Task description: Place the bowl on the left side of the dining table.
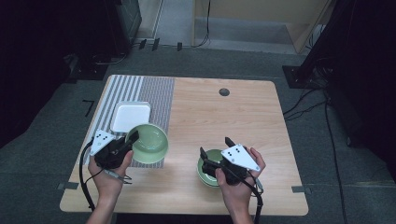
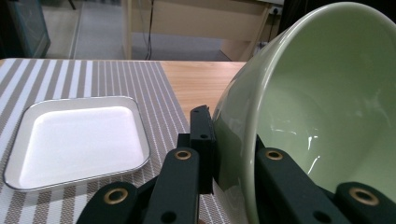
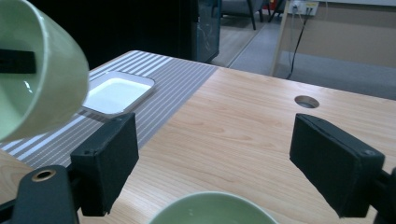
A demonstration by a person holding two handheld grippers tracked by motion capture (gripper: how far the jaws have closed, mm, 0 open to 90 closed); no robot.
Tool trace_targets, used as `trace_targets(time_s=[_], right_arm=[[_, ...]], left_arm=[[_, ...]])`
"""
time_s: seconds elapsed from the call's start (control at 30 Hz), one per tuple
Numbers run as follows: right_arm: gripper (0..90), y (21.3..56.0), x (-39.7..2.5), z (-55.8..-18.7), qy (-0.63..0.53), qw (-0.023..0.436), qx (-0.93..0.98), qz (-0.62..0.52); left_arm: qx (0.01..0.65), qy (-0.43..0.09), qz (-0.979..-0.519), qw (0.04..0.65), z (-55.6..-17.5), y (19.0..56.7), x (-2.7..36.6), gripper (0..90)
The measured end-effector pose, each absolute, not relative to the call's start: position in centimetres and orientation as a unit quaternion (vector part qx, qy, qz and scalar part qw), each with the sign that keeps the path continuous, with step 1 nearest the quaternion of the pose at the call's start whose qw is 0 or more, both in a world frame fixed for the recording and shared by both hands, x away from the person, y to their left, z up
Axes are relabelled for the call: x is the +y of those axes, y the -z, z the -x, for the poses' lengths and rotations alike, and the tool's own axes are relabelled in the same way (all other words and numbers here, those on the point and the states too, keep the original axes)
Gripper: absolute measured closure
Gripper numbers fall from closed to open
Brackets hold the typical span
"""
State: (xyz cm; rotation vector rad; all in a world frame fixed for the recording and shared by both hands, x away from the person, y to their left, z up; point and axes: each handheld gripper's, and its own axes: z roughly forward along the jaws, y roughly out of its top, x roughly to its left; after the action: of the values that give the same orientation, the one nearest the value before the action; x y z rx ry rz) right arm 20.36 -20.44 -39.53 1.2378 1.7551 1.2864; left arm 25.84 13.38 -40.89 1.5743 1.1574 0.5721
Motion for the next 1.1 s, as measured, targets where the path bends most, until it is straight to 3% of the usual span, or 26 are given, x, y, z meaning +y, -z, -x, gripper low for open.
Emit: trace_targets(time_s=[1.1], right_arm=[[15.9, 40.6, -26.0, -19.5, -0.474, 0.327, 0.646, -0.502]], left_arm=[[0.511, -0.250, -0.644, 0.512, -27.1, 41.9, 15.7, 83.3]])
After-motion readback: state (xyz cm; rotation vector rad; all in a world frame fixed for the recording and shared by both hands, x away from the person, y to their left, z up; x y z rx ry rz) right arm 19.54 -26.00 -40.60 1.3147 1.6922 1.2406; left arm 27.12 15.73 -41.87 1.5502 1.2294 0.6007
